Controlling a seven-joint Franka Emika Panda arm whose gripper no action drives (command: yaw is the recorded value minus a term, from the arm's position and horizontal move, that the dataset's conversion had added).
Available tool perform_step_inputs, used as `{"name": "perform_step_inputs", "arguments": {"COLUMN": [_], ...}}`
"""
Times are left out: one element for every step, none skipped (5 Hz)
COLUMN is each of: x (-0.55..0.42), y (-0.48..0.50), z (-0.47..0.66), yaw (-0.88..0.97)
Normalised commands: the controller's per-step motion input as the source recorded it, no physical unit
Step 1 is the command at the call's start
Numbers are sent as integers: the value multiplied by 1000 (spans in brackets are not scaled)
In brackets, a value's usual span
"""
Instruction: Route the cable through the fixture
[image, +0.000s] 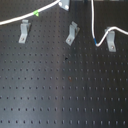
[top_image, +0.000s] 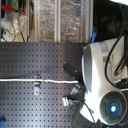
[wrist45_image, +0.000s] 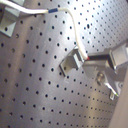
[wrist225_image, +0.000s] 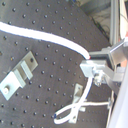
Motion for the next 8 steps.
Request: {"name": "perform_step_inputs", "arguments": {"x": [-110, -286, -325, -241, -263, -30, -30, 113], "y": [-241, 20, 108, 101, 149, 21, 14, 122], "z": [185, 128, 9, 4, 3, 0, 0, 133], "yaw": [-511, 43, 700, 854, 746, 337, 143, 89]}}
